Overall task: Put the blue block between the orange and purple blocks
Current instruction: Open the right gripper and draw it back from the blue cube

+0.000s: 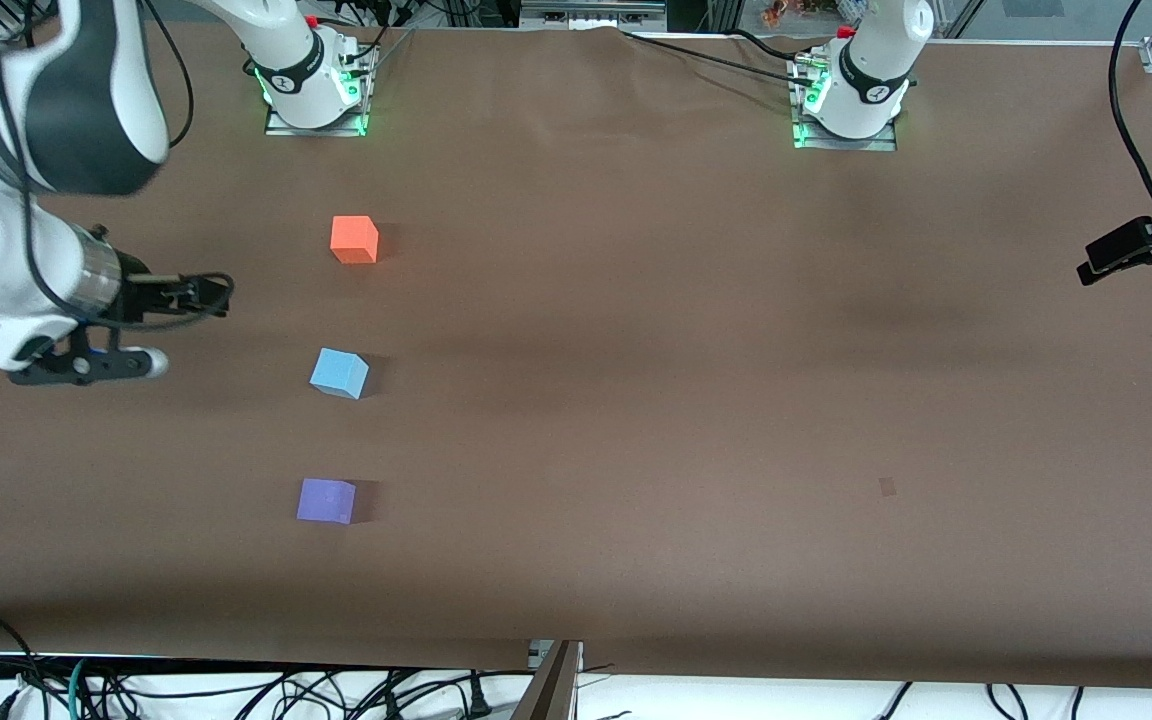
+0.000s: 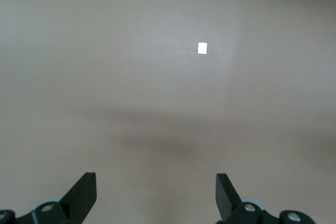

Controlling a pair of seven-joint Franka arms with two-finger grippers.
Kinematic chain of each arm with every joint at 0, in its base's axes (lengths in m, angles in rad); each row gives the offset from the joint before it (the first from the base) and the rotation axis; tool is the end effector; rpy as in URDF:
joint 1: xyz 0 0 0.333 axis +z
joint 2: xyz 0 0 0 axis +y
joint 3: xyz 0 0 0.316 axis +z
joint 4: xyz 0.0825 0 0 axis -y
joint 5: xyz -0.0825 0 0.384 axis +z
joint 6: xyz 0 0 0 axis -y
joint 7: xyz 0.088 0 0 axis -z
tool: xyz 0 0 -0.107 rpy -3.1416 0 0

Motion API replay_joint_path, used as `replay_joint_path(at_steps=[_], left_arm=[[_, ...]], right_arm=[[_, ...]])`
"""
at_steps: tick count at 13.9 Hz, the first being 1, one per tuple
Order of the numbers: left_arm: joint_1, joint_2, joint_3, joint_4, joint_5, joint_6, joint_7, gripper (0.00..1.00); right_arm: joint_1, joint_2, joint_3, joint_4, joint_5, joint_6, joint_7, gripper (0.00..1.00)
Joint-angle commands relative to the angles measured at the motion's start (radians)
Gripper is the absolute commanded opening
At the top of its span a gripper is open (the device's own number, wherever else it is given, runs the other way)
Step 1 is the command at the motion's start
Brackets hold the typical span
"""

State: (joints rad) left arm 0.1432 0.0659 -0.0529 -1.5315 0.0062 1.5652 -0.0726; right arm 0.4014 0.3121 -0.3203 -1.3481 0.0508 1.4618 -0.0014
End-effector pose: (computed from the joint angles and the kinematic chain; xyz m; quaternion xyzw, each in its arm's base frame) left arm 0.5712 0.0534 0.6054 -0.9966 -0.0813 0.0161 0.0012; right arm 0.6221 0.0860 0.5420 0.9946 0.0443 -0.0903 0.0271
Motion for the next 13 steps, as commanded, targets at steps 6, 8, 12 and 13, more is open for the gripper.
replay_joint_path(at_steps=[6,8,12,13], left_arm=[[-0.007,0.009,0.004,0.027,-0.005,-0.020,0.001,1.00],[-0.007,0.009,0.004,0.027,-0.005,-0.020,0.001,1.00],[-0.007,0.009,0.004,0.027,-0.005,-0.020,0.002,1.00],[-0.007,0.009,0.004,0.027,-0.005,-0.020,0.002,1.00]], right_arm=[[-0.185,-0.277,0.155,-0.146,-0.086,0.014,-0.019,1.00],[-0.202,-0.310,0.219,-0.195,-0.112,0.017,-0.017,1.00],[-0.246,-0.309,0.259,-0.214,-0.111,0.017,-0.005,1.00],[-0.245,-0.294,0.257,-0.207,-0.108,0.014,-0.003,1.00]])
